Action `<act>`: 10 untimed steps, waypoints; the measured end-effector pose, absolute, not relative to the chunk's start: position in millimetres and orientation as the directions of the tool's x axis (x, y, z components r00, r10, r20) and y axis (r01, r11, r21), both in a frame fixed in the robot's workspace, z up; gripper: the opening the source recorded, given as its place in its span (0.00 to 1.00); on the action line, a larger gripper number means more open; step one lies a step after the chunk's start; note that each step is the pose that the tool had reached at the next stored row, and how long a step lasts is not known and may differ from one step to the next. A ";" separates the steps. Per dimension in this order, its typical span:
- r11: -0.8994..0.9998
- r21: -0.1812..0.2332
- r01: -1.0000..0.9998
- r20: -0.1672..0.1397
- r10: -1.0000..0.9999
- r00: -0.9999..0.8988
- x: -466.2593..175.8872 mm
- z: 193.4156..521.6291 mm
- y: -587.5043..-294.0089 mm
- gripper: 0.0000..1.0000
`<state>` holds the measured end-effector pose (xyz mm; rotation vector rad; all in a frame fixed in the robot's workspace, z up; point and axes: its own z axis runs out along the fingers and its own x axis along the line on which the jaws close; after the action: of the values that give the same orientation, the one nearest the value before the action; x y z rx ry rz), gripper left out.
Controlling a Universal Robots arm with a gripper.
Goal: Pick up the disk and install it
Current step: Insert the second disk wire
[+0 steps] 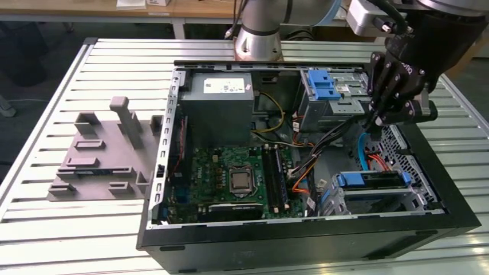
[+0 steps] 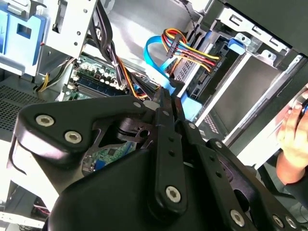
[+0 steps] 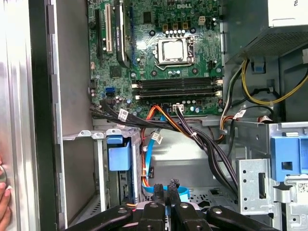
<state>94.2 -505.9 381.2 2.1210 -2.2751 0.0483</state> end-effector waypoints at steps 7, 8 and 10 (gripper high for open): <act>0.070 -0.002 -0.998 0.052 -0.996 -0.070 94.8 376.6 -505.8 0.18; 0.070 -0.002 -0.998 0.053 -0.996 -0.070 94.8 376.5 -505.8 0.18; 0.070 -0.002 -0.998 0.053 -0.996 -0.070 94.8 376.5 -505.8 0.19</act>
<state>94.8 -505.8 376.5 2.1167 -2.2704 0.0586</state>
